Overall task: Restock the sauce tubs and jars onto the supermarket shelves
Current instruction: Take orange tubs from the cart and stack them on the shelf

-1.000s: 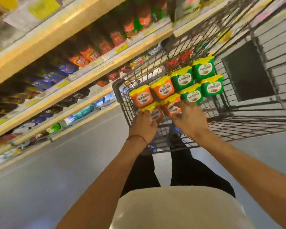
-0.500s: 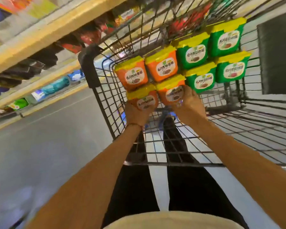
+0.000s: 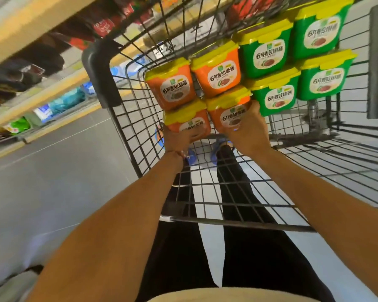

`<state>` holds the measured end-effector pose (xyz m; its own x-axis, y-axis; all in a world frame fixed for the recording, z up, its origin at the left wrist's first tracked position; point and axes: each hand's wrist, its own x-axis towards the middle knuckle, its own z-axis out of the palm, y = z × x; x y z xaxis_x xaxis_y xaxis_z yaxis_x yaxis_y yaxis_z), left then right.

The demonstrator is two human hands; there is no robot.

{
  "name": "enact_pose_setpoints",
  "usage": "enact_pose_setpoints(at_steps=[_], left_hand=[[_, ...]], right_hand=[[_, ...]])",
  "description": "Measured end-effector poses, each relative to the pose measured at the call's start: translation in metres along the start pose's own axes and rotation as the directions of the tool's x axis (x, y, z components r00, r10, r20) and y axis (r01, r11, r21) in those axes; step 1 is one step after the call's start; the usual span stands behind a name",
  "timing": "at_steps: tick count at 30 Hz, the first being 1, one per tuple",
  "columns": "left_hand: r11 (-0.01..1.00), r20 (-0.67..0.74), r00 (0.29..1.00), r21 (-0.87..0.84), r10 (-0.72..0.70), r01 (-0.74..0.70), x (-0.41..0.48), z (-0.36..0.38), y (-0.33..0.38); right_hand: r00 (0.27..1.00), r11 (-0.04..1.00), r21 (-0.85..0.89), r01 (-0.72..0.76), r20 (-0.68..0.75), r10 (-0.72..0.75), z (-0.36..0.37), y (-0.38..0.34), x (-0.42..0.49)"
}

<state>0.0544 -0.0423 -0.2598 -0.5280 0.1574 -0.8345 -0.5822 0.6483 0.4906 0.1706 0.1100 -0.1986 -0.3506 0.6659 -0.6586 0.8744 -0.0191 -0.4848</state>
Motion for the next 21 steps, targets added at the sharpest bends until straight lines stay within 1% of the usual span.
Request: enact_pose_setpoints(at_steps=[1, 2, 3, 5, 7, 9, 10, 12, 13, 15, 18, 21], left_hand=[[0.998, 0.016, 0.999, -0.060, 0.033, -0.032, -0.003, 0.002, 0.007], [0.997, 0.027, 0.999, -0.079, 0.028, -0.026, -0.008, 0.005, 0.016], [0.997, 0.034, 0.999, -0.068, 0.025, -0.023, -0.009, 0.004, 0.016], [0.999, 0.006, 0.999, 0.012, -0.037, 0.037, -0.008, 0.003, 0.005], [0.977, -0.007, 0.979, 0.063, -0.204, 0.204, -0.006, -0.005, -0.006], [0.923, 0.063, 0.924, 0.098, -0.378, 0.371, -0.012, -0.009, -0.002], [0.922, 0.080, 0.920, 0.083, -0.383, 0.377, -0.015, -0.010, 0.004], [0.958, 0.058, 0.958, -0.049, -0.280, 0.283, -0.019, -0.006, 0.016], [0.958, 0.057, 0.967, -0.134, -0.246, 0.252, -0.025, -0.004, 0.024], [0.955, 0.051, 0.978, -0.211, -0.201, 0.207, -0.033, -0.001, 0.031], [0.949, 0.068, 0.977, -0.233, -0.203, 0.213, -0.037, 0.000, 0.030], [0.956, 0.088, 0.972, -0.179, -0.219, 0.232, -0.036, 0.000, 0.029]], right_hand=[[1.000, 1.000, -0.007, -0.002, -0.009, 0.002, 0.000, 0.001, 0.000], [1.000, 1.000, -0.016, -0.003, -0.020, 0.003, 0.000, 0.003, 0.001], [1.000, 1.000, -0.029, -0.005, -0.023, 0.004, 0.000, 0.004, 0.002], [1.000, 0.998, -0.059, -0.010, 0.005, 0.011, 0.000, 0.004, 0.003], [0.999, 0.997, -0.074, -0.021, 0.034, 0.023, 0.000, 0.006, 0.005], [0.999, 0.997, -0.072, -0.023, 0.042, 0.026, 0.001, 0.007, 0.008], [0.999, 0.998, -0.056, -0.031, 0.043, 0.033, 0.001, 0.008, 0.008], [0.997, 0.998, -0.018, -0.062, 0.047, 0.062, 0.002, 0.005, 0.007], [0.996, 0.997, -0.003, -0.079, 0.052, 0.079, 0.003, 0.003, 0.006], [0.992, 0.992, 0.068, -0.110, 0.068, 0.105, 0.007, 0.000, 0.005], [0.981, 0.964, 0.195, -0.181, 0.112, 0.161, 0.006, 0.000, 0.009], [0.965, 0.909, 0.348, -0.230, 0.200, 0.168, 0.001, 0.003, 0.011]])
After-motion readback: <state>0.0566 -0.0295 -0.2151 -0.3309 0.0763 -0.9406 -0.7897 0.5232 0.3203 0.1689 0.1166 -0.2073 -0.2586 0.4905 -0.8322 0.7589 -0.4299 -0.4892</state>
